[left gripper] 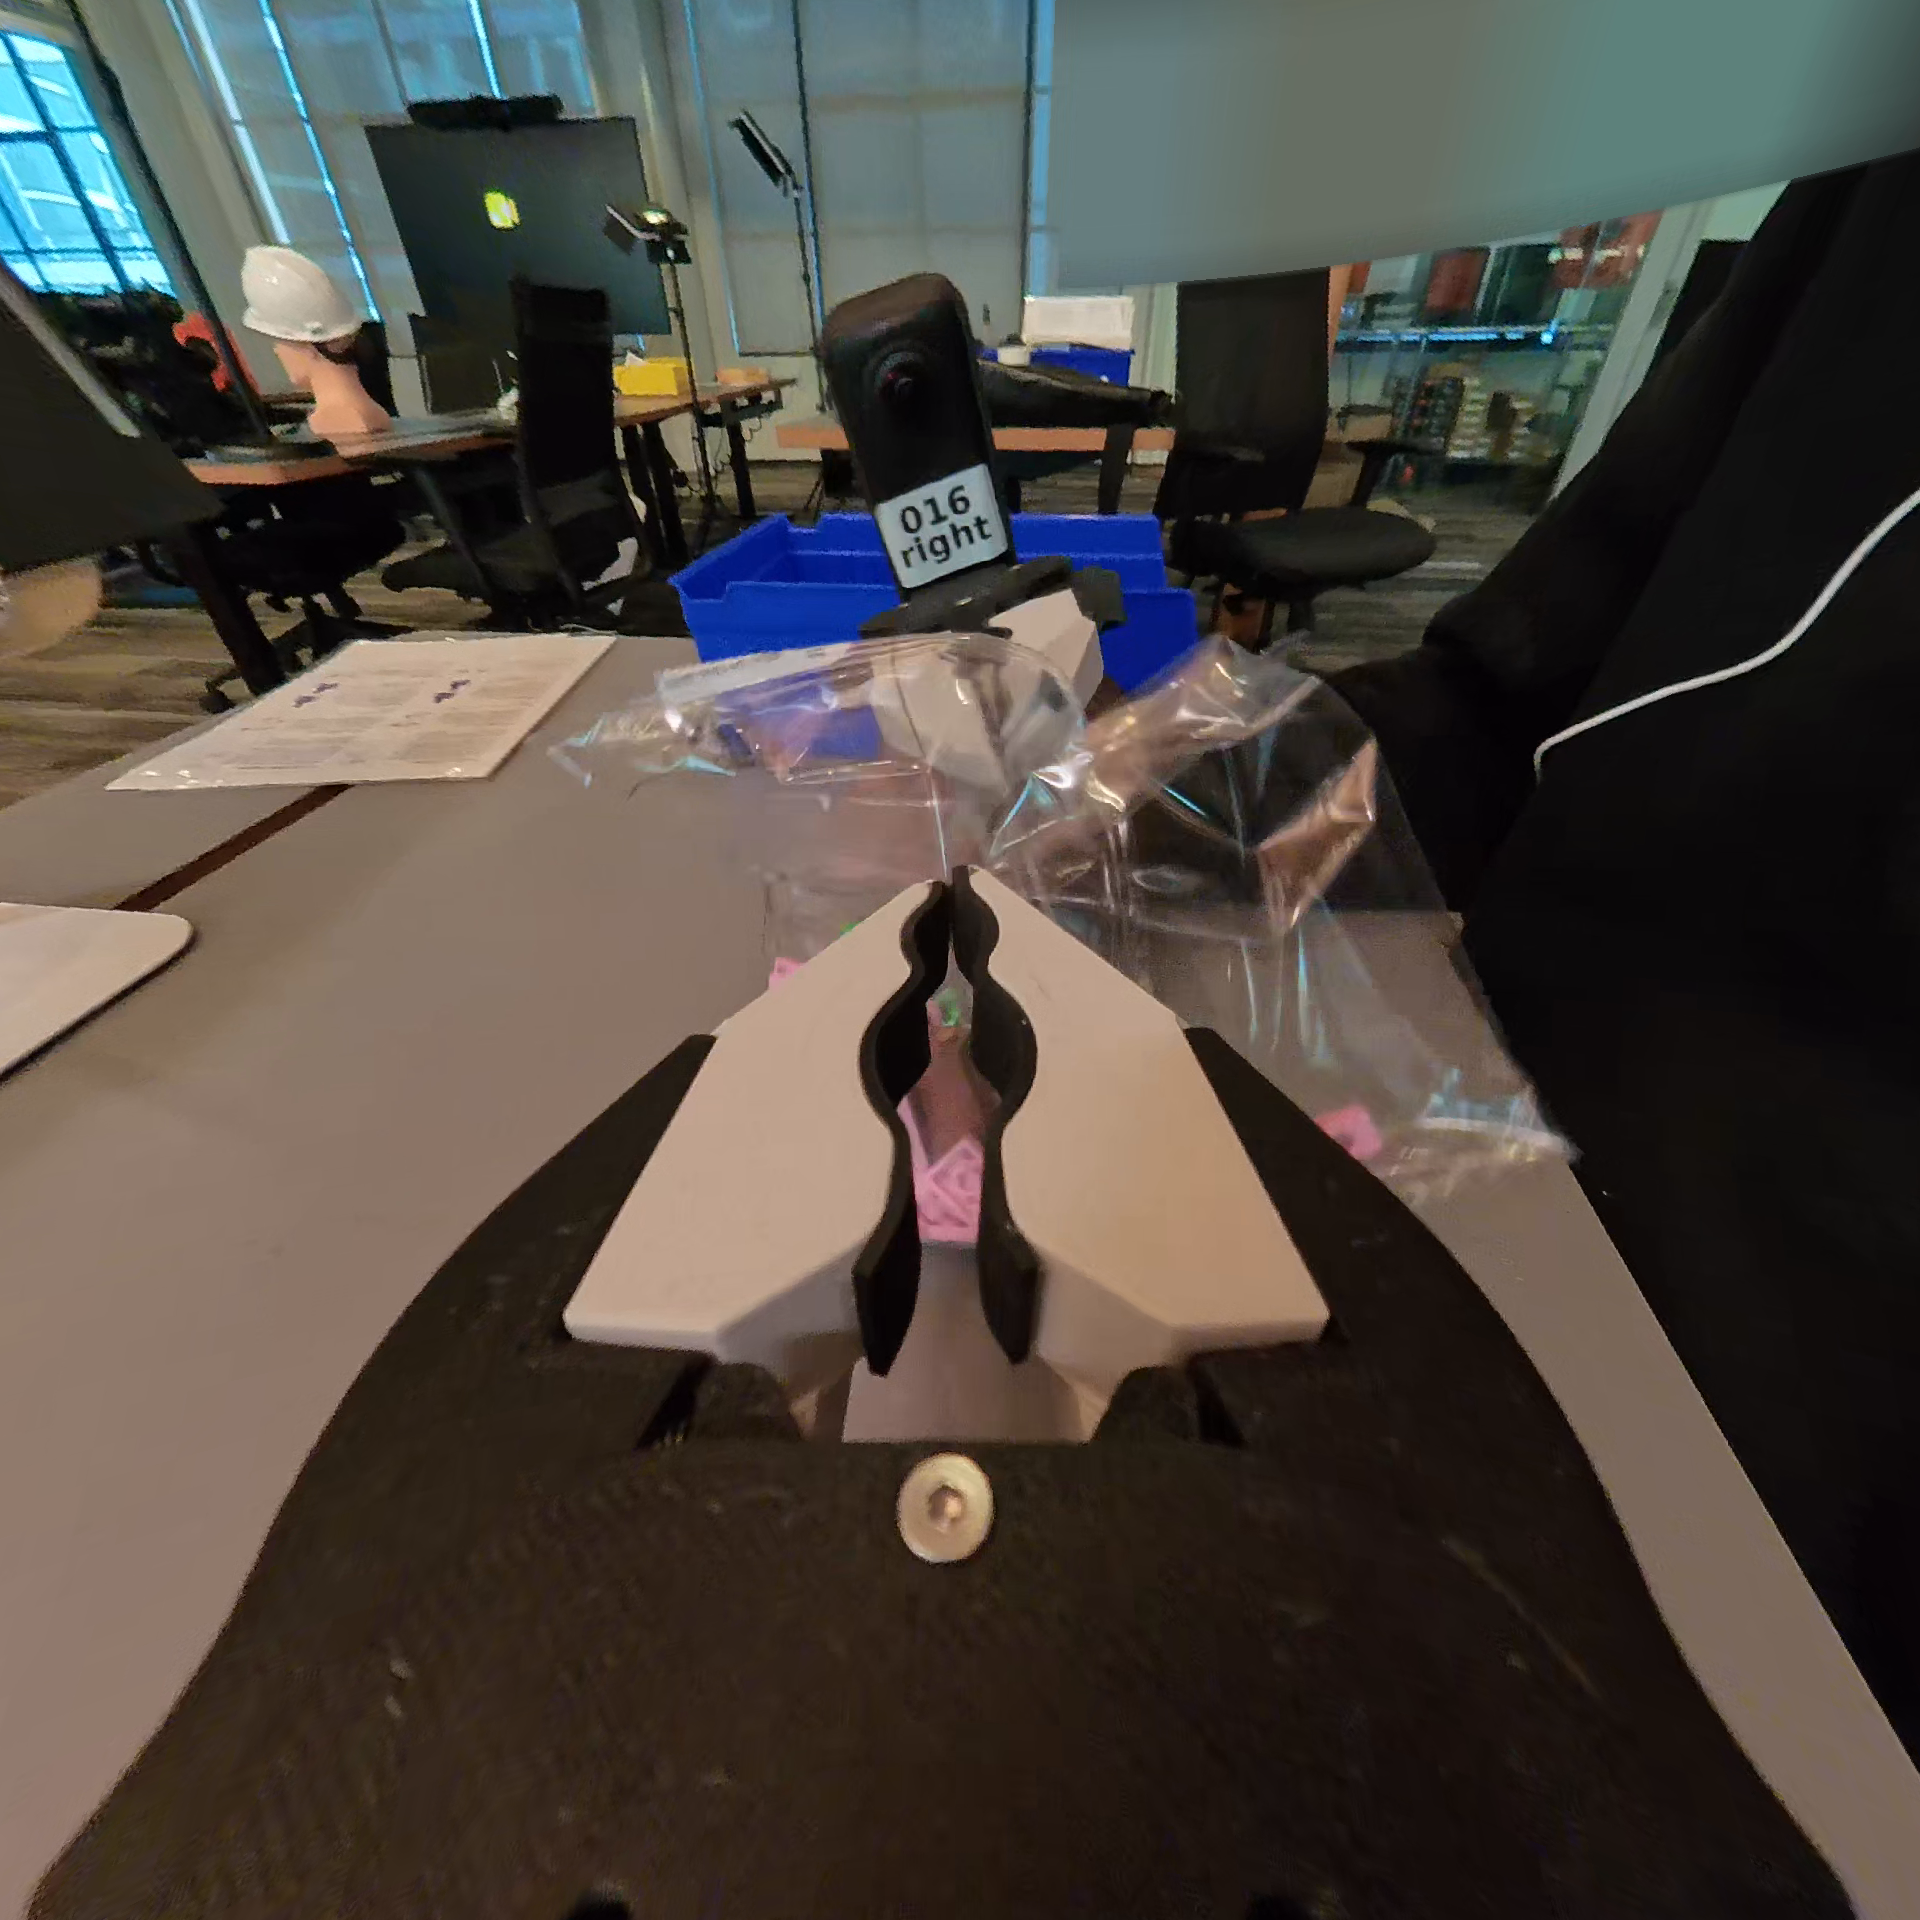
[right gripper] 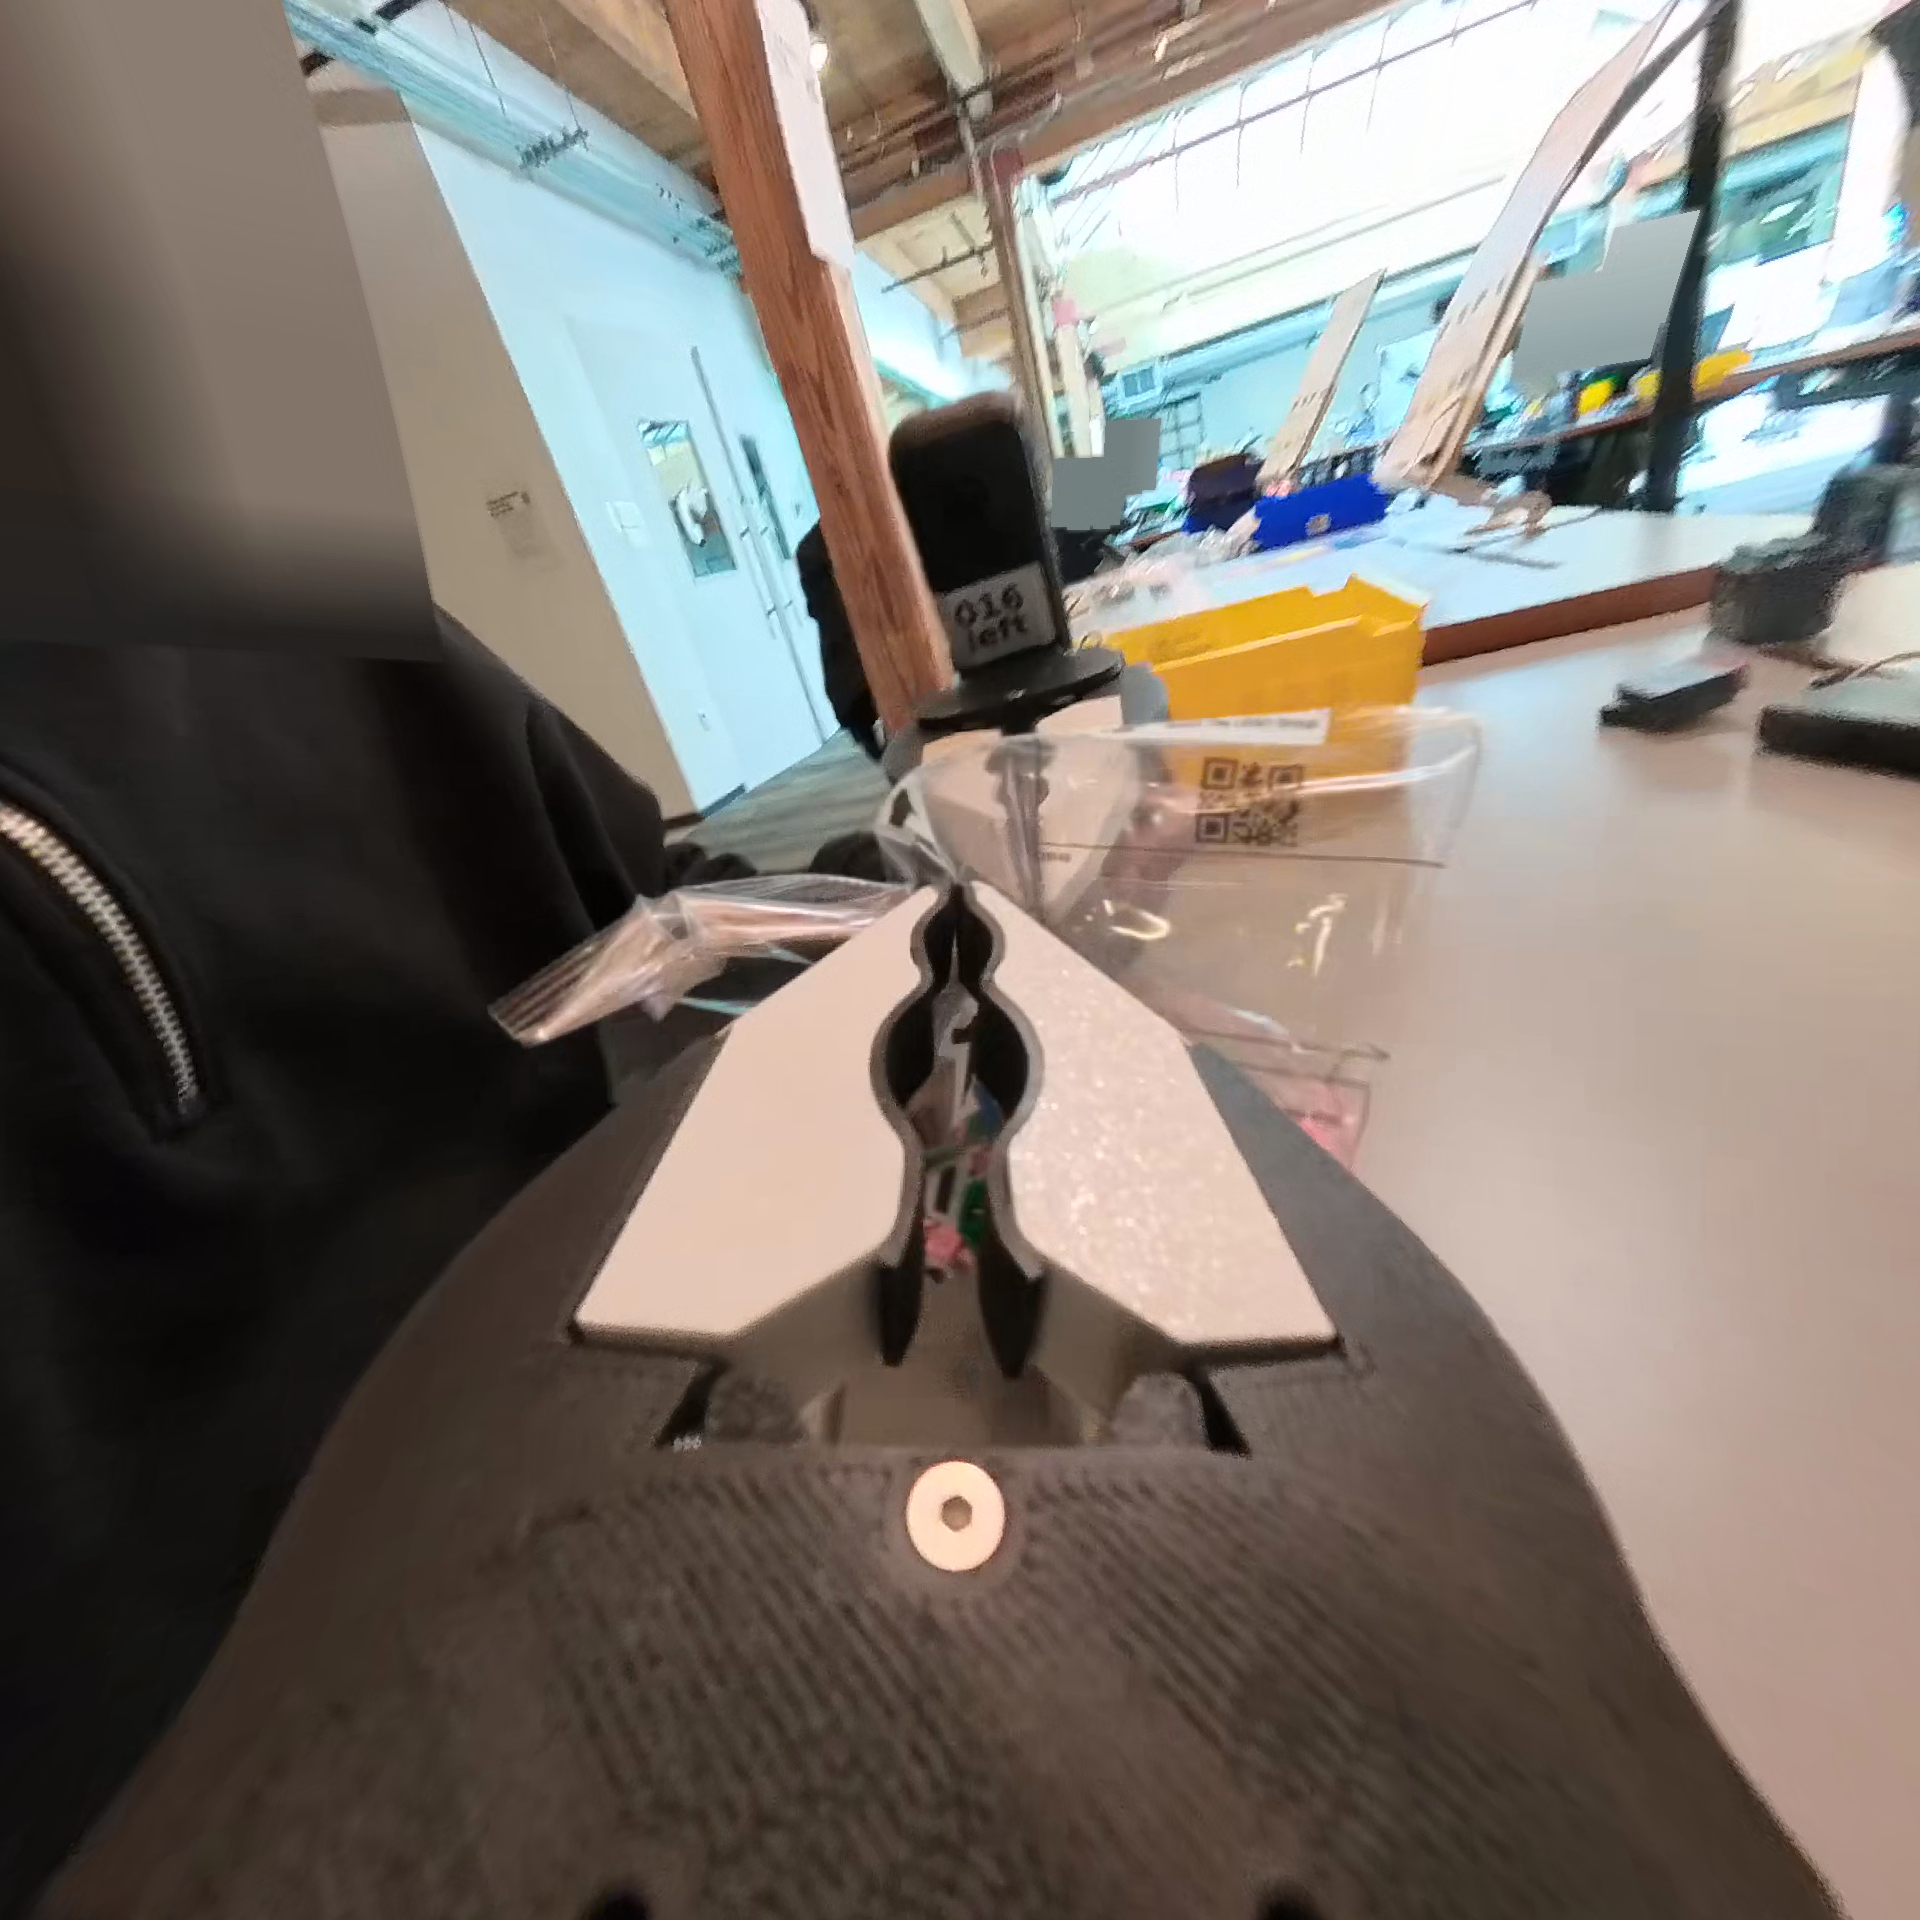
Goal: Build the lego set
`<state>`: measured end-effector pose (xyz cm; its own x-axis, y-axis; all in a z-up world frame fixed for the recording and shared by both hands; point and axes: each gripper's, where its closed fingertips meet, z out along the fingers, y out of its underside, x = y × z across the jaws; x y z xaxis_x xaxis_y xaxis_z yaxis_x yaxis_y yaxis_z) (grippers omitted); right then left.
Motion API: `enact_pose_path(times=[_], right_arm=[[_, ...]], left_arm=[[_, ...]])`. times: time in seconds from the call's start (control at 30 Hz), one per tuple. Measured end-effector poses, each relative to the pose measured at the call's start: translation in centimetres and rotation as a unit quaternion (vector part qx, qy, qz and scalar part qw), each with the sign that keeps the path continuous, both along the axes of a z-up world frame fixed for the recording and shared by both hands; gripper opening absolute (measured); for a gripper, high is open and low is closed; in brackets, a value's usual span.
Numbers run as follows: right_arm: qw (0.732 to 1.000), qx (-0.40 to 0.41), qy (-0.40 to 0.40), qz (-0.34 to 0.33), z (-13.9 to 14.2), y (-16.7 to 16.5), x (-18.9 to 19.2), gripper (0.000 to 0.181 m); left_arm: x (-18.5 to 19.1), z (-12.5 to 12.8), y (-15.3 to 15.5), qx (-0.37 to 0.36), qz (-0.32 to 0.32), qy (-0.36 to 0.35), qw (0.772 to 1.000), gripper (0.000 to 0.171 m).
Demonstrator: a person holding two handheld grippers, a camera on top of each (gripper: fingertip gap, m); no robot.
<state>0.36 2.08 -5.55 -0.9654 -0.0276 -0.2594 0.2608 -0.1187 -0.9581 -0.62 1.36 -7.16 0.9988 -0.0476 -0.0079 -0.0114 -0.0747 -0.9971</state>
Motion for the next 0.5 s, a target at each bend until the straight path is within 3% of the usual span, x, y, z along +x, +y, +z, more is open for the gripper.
enact_pose_path(times=[0.13, 0.5], right_arm=[[0.999, -0.007, 0.01, -0.051, 0.8, 1.6, -1.6, 0.0], [0.996, 0.034, 0.048, -0.071, 0.6, 2.1, -1.7, 0.0]], left_arm=[[-1.6, 0.5, -0.6, 0.01, 0.039, -0.007, 0.999, 0.0], [-2.0, 0.9, -1.3, -0.007, 0.051, 0.016, 0.999, 0.0]])
